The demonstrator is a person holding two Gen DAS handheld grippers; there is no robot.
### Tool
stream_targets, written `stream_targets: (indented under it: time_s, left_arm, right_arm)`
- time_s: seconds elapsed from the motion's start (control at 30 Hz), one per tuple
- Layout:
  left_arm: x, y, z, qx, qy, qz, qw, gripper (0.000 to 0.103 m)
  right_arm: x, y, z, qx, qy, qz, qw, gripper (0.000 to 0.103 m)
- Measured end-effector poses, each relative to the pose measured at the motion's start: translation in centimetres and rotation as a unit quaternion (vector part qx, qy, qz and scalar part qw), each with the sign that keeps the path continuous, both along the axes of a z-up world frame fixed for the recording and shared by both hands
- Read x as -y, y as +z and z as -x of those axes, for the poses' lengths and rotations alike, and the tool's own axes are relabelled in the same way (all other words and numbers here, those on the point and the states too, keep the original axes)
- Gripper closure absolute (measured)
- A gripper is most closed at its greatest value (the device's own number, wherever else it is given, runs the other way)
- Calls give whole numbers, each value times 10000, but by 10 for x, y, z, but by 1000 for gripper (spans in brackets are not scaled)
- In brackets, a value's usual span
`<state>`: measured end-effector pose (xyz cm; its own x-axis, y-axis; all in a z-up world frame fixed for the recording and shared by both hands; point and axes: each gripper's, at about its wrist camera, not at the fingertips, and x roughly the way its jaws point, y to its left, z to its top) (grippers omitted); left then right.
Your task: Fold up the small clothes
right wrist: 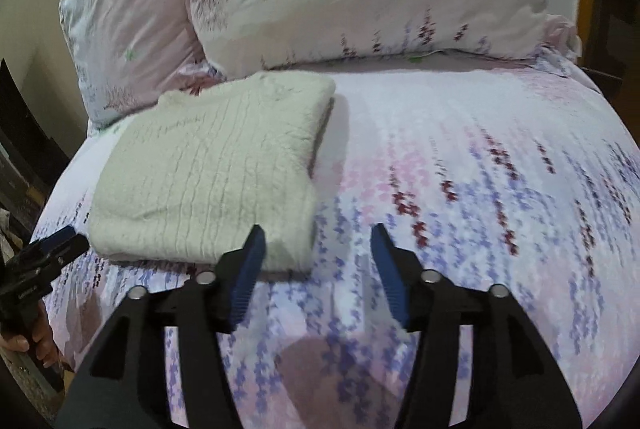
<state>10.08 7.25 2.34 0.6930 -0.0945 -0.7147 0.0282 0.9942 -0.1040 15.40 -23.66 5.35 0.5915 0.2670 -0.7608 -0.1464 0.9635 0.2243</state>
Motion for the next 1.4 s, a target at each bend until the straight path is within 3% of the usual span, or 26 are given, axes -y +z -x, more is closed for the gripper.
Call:
stream_targets:
  time_s: [0.23, 0.57, 0.8, 1.07, 1.4]
  left_arm:
    - [7, 4, 34, 136, 298, -528, 9981, 3]
    - [29, -1, 58, 140, 327, -855, 9957, 1]
    - [36, -8, 71, 3, 469, -1056, 9933, 1]
    - [38, -17, 69, -327, 267, -777, 9961, 1]
    - [39, -28, 59, -724, 121, -673, 9950, 1]
  right_arm:
    - [10, 17, 36, 469, -88, 106, 9988, 18]
    - [-13, 22, 75, 819, 216, 510, 9951, 3]
    - [-30, 10, 95, 566, 499, 733, 9944, 2]
    - [-33, -13, 91, -3, 425, 829, 9956, 2]
    - [-46, -24, 88, -254, 618, 1164, 9910, 2]
